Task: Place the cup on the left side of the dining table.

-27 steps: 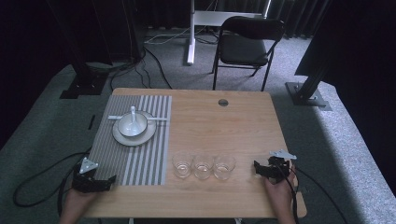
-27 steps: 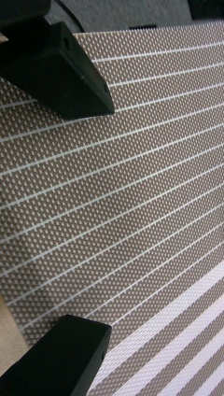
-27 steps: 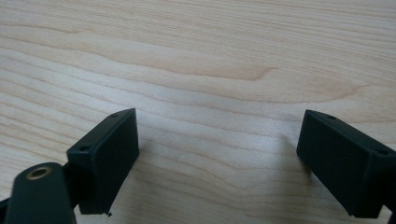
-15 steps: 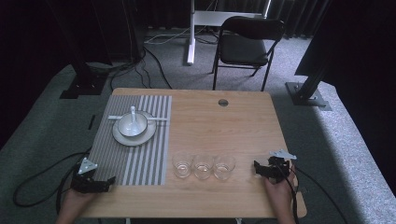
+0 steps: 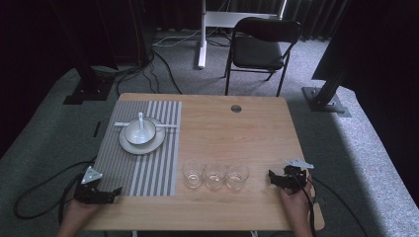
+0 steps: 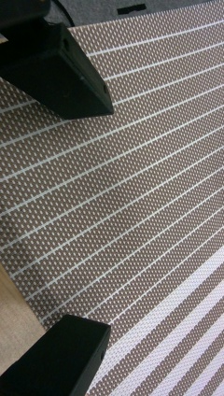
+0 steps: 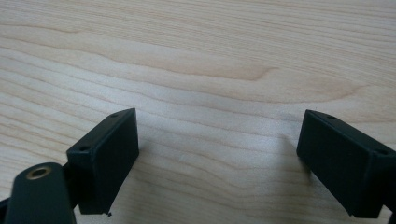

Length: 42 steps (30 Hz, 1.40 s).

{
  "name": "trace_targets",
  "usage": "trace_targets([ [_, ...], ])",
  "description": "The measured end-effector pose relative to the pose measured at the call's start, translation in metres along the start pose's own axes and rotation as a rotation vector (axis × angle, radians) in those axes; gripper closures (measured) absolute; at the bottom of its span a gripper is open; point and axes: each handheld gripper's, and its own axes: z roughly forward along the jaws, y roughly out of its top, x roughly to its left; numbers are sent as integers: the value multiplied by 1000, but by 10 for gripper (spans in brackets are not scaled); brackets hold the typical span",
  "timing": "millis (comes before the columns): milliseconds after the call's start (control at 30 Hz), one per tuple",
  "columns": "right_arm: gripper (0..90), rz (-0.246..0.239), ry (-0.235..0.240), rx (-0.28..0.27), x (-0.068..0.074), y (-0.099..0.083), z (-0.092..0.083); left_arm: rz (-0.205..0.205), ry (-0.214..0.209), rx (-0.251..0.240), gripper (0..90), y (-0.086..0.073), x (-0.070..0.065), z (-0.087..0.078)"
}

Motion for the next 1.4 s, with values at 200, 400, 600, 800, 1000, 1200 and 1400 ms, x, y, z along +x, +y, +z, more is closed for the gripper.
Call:
trace_targets([
  [200, 123, 0, 0, 0, 0, 0, 0, 0, -19, -19, 4, 3, -2, -7],
  [400, 122, 0, 0, 0, 0, 0, 0, 20, -29, -34, 5, 6, -7, -11],
  [600, 122, 1, 0, 0, 0, 0, 0, 42, -56, -43, 5, 12, -14, -14],
  [800, 122, 0, 0, 0, 0, 0, 0, 69, -82, -43, 5, 19, -22, -13],
  [1000, 122, 0, 0, 0, 0, 0, 0, 69, -124, -43, 5, 24, -26, -12],
  [1200, 122, 1, 0, 0, 0, 0, 0, 77, -136, -41, 15, 30, -32, -10],
  [1400, 122, 0, 0, 0, 0, 0, 0, 116, -145, -40, 15, 39, -41, -8],
])
